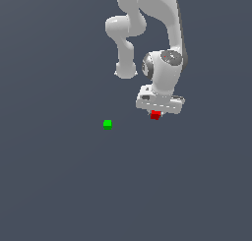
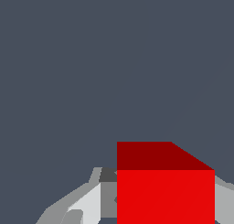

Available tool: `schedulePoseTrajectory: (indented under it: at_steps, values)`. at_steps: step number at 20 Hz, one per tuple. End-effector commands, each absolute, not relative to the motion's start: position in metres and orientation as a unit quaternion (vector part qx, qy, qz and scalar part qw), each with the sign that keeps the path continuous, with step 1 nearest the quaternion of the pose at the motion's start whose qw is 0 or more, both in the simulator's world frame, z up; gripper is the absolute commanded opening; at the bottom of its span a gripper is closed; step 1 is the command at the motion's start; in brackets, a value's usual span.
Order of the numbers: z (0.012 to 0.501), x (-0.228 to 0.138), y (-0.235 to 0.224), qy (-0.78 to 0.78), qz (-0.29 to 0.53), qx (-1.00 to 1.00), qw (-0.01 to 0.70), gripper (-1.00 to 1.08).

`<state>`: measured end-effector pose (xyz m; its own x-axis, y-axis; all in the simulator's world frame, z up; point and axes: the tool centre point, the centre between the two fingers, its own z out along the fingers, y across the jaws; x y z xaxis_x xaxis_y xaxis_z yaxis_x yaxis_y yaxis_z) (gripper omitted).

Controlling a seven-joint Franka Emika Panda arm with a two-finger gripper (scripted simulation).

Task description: Stack the red cube on top of the green cube.

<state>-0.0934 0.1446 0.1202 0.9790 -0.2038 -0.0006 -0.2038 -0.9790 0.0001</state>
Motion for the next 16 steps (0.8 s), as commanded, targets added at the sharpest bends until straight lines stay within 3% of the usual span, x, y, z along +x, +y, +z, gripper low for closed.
schedulePoseTrajectory:
  at_steps: [1,8,16]
  values:
    - [0.120,-0.093,0.142,-0.103,0.000,0.995,0.000,-1.00]
    - [0.112,-0.095,0.110,-0.103,0.000,0.995,0.000,-1.00]
    - [0.094,-0.097,0.037,-0.103,0.000,0.995,0.000,-1.00]
